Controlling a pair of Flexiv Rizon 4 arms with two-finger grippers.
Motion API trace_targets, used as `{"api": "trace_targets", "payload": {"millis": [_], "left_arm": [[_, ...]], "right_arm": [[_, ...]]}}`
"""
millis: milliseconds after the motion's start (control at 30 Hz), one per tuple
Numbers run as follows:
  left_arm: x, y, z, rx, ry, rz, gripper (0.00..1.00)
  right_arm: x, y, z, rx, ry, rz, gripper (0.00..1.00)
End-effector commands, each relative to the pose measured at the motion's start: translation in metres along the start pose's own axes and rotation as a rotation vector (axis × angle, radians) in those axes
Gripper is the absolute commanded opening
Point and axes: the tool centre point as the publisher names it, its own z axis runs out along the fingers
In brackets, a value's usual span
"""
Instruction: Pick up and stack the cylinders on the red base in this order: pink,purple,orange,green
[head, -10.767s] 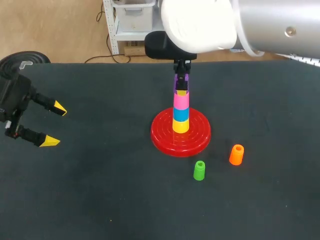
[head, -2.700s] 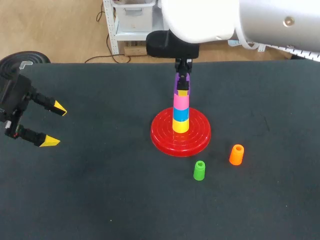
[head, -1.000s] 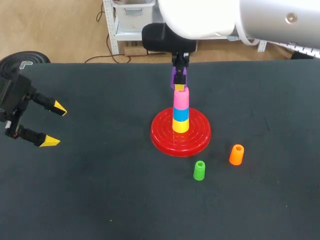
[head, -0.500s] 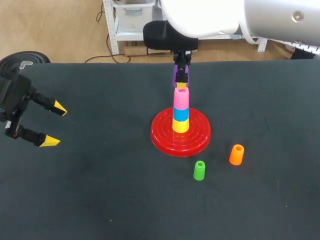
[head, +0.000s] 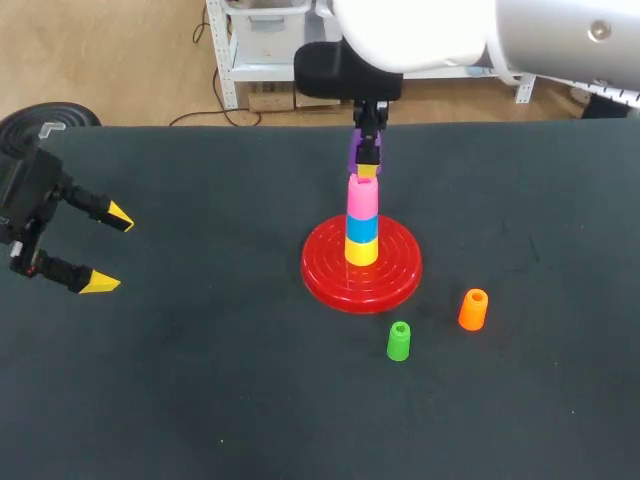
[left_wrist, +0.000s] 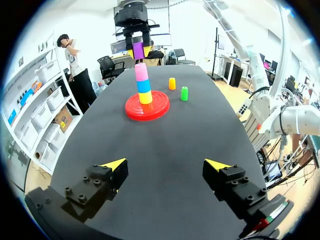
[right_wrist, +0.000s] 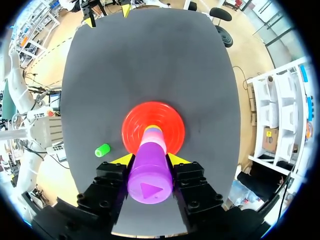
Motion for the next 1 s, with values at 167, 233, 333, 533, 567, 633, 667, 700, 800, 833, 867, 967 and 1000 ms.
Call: {"api": "trace_targets", "payload": {"millis": [167,233,333,533,567,633,667,700,800,833,867,967,1000], "left_arm": [[0.001,0.0,0.0,-0.003,-0.003,0.003,1.0],[0.001,0.0,0.0,-0.003,-0.003,0.003,1.0],[0.001,0.0,0.0,-0.003,-0.003,0.003,1.0],[0.001,0.0,0.0,-0.003,-0.003,0.003,1.0],[0.001,0.0,0.0,-0.003,-0.003,0.003,1.0],[0.001,0.0,0.0,-0.003,-0.003,0.003,1.0],[0.001,0.0,0.0,-0.003,-0.003,0.003,1.0],[0.001,0.0,0.0,-0.003,-0.003,0.003,1.0],[0.001,0.0,0.0,-0.003,-0.003,0.003,1.0],[0.001,0.0,0.0,-0.003,-0.003,0.003,1.0],[0.001,0.0,0.0,-0.003,-0.003,0.003,1.0],[0.001,0.0,0.0,-0.003,-0.003,0.003,1.0],[0.001,0.0,0.0,-0.003,-0.003,0.003,1.0]], "right_arm": [[0.005,0.004,0.002,0.009,-0.03,0.001,0.0],[0.005,0.004,0.001,0.013,-0.035,0.002,0.0],[0.003,0.004,0.001,0.015,-0.036,0.002,0.0],[-0.001,0.006,0.005,0.0,-0.026,-0.001,0.0],[-0.001,0.006,0.006,-0.006,-0.022,0.0,0.0],[-0.001,0.007,0.008,-0.014,-0.011,0.0,0.0],[-0.001,0.008,0.009,-0.017,-0.001,0.002,0.0],[-0.001,0.008,0.01,-0.017,-0.001,0.002,0.0],[-0.001,0.006,0.012,-0.025,0.004,0.003,0.0],[-0.001,0.006,0.012,-0.026,0.003,0.003,0.0],[-0.001,0.005,0.013,-0.027,0.003,0.002,0.0],[-0.002,0.004,0.015,-0.03,0.003,0.0,0.0],[-0.002,0.003,0.016,-0.031,0.003,0.0,0.0]]}}
